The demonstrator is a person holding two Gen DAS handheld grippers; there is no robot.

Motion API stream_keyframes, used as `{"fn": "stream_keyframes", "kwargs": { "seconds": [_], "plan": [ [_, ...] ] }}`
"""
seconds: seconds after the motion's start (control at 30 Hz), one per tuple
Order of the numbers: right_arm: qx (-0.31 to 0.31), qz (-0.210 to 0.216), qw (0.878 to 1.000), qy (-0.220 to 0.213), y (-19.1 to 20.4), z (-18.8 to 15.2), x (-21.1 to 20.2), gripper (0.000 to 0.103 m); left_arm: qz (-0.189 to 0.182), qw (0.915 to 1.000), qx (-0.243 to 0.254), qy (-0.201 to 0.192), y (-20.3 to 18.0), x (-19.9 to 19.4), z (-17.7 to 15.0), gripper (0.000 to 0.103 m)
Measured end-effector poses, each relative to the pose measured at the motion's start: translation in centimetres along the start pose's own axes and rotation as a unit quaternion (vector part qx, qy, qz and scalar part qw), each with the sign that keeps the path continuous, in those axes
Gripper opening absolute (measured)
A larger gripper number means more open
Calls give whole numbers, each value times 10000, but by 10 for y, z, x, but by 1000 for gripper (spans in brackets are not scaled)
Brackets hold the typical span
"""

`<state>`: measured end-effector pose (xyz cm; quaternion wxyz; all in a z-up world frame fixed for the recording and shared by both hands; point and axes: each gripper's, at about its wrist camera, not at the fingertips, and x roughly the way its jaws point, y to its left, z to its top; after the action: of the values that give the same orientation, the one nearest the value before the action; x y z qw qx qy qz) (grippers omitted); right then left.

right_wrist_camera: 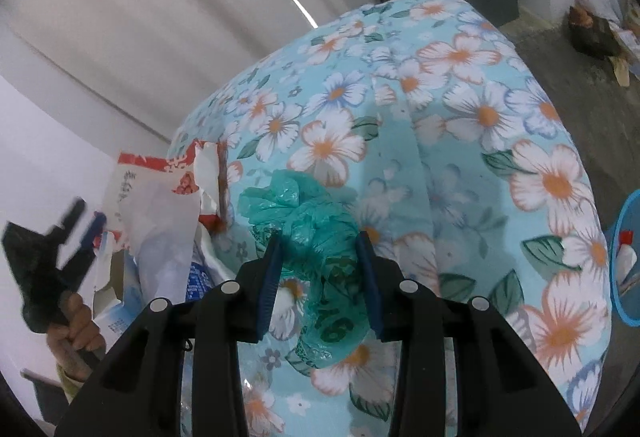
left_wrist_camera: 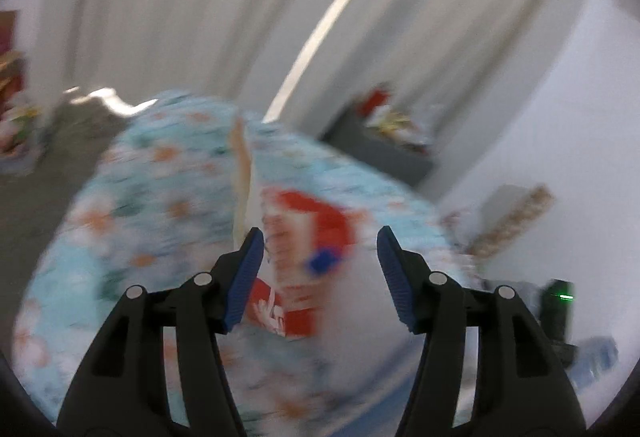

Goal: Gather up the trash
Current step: 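Grasp the blue-white box with the left tool while the right tool holds the green bag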

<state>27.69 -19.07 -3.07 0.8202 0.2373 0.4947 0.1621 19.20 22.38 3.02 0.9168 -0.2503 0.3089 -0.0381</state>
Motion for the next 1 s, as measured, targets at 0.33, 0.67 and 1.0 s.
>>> {"fn": "stream_keyframes", "kwargs": {
  "seconds": [0.33,0.67,1.0],
  "plan": [
    [142,50,9999,-9,-4,-2,0,37,234,9994,33,-247,9,-26,-5,55],
    [194,68,9998,-30,-4,-3,-1,37,-1979,9785,541,-203,-72,-41,20,55],
    [225,94,9997,-42,-5,-4,-2,37,-884,9910,242,976,-64,58,25,55]
  ]
}}
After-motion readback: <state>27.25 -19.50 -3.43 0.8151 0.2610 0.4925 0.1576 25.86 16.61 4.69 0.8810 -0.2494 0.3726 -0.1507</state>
